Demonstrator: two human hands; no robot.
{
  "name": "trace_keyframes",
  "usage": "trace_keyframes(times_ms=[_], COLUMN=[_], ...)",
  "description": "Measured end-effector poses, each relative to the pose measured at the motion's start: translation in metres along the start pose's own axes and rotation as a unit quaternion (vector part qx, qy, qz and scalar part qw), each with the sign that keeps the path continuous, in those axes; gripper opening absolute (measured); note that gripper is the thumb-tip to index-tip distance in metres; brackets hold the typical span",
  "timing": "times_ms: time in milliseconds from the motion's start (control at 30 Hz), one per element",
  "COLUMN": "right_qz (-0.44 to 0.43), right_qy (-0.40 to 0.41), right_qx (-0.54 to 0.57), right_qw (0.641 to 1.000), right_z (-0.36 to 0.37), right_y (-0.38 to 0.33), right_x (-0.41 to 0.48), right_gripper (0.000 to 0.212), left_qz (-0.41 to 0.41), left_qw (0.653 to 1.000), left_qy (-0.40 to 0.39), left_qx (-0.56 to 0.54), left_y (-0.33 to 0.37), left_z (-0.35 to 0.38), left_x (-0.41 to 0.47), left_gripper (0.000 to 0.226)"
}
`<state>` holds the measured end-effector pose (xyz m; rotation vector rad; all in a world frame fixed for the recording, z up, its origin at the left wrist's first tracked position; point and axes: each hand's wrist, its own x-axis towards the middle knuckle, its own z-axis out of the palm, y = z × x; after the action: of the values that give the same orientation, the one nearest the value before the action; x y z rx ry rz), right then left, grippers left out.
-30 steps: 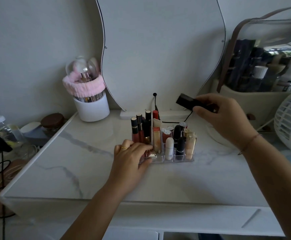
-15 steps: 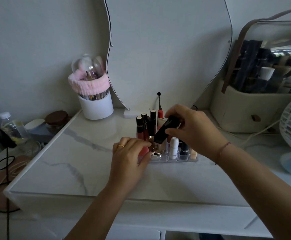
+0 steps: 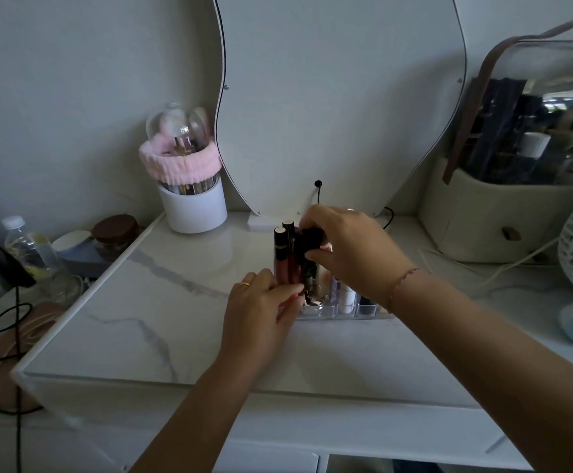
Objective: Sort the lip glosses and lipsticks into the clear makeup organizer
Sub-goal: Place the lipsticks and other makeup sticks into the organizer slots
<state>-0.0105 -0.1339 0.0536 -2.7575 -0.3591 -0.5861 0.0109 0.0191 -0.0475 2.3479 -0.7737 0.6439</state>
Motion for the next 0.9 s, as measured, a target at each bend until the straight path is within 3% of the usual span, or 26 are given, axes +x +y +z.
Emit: trace_keyframes(times_ms=[333,500,633,900], right_qz=[0.008,0.016,0.019,0.048], right_qy=[-0.002,0.023,0.034,0.044], right_qx=[-0.079,-0.109,-0.107,-0.092], right_qw=[0.997,0.994,0.994,0.994], right_z=[0.018,0.019,0.015,0.014], right_y=[0.014,0.015,0.015,0.014], right_x=[0.009,0.004,0.001,-0.006], right_gripper=[0.039,0.034,0.025,0.022], left_qz=[-0.016,-0.071,-0.07,-0.02], left_qw=[0.998,0.991,0.99,0.979], left_qy=[0.047,0.089,0.067,0.016], left_qx=[-0.028,-0.077,-0.103,-0.2], left_y=[0.001,0.0,0.0,-0.003], left_z=[-0.002,-0.003,-0.003,-0.014], left_x=[0.001,0.0,0.004,0.043], left_gripper=[0.011,0.045,0.066,0.05])
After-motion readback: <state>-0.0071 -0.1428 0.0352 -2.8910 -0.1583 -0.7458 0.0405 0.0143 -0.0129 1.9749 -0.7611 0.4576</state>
